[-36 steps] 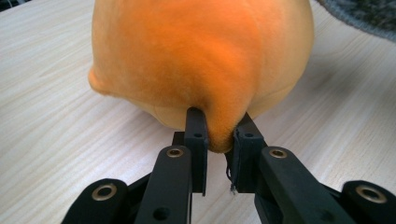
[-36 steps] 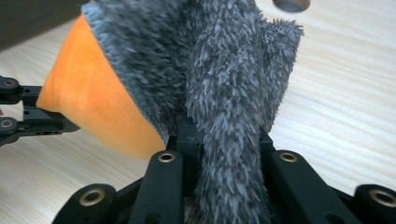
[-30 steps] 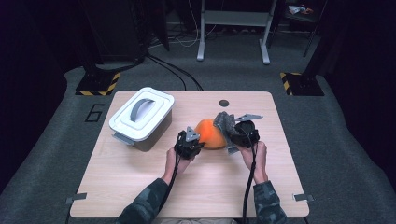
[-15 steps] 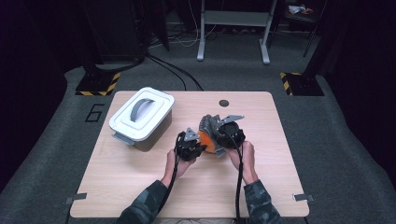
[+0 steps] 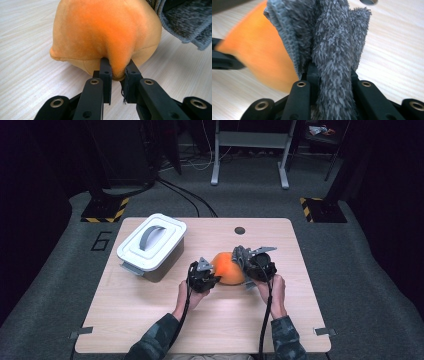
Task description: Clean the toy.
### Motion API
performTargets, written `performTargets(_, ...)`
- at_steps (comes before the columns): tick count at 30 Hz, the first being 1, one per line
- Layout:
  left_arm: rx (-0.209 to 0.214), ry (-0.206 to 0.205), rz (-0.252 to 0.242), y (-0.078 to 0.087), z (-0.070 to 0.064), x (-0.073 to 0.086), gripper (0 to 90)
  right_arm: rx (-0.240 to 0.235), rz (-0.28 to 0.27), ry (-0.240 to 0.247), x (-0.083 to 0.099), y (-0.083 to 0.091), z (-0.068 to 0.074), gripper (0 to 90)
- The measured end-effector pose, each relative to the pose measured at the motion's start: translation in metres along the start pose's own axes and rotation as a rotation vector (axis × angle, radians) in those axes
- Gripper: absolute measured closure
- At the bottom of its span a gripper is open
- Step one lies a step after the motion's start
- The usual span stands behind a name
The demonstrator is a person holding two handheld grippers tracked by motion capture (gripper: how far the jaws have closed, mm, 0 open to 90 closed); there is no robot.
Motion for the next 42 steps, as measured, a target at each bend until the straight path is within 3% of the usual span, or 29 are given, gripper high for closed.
performTargets(7, -0.001, -0.003, 0.008, 0.0, 0.001, 0.0, 80.1, 0.037, 0.068, -0.044, 0.021, -0.015, -0.024, 73.9)
performTargets(11, 0.001, -0.002, 0.004, 0.0, 0.001, 0.0, 80.1, 0.031, 0.112, -0.103, 0.035, -0.026, -0.03, 73.8)
performTargets(15, 0.0, -0.003, 0.007, 0.0, 0.001, 0.0, 80.1, 0.018, 0.142, -0.113, 0.043, -0.037, -0.035, 73.7)
performTargets(18, 0.0, 0.003, 0.005, 0.0, 0.002, 0.0, 80.0, 0.037, 0.13, -0.095, 0.038, -0.031, -0.036, 73.7)
performTargets(21, 0.003, -0.001, 0.007, 0.0, 0.002, 0.001, 79.9, 0.052, 0.074, -0.08, 0.024, -0.011, -0.035, 73.7)
performTargets(24, 0.0, 0.007, 0.006, 0.0, 0.002, 0.001, 79.9, 0.053, 0.015, -0.056, 0.007, 0.007, -0.026, 73.8)
performTargets(28, -0.001, 0.002, 0.004, 0.0, 0.002, 0.0, 79.9, 0.008, -0.047, 0.009, -0.017, 0.023, -0.001, 73.7)
performTargets(32, -0.004, 0.005, 0.007, 0.0, 0.002, 0.001, 79.8, -0.06, -0.063, 0.074, -0.031, 0.022, 0.031, 73.5)
performTargets(34, -0.005, 0.007, 0.01, 0.0, 0.002, 0.001, 79.8, -0.075, -0.054, 0.107, -0.034, 0.014, 0.045, 73.1)
performTargets(36, -0.007, 0.017, 0.011, 0.0, 0.003, 0.002, 79.7, -0.075, -0.034, 0.133, -0.033, 0.006, 0.049, 72.8)
performTargets(40, 0.003, 0.03, 0.007, -0.001, 0.002, 0.002, 79.6, -0.082, -0.031, 0.105, -0.028, 0.005, 0.043, 73.1)
performTargets(42, 0.001, 0.015, 0.006, -0.001, 0.002, 0.002, 79.6, -0.07, -0.029, 0.098, -0.024, 0.006, 0.037, 73.1)
Point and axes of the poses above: each handheld gripper's, and its own axes: y roughly backward along the jaws, x roughly out of its underside, z roughly to its left, the point moved 5 cm from there along -y, roughly forward along the jaws, and after that the axes turned 8 degrees about -z, right-handed, at the moved point
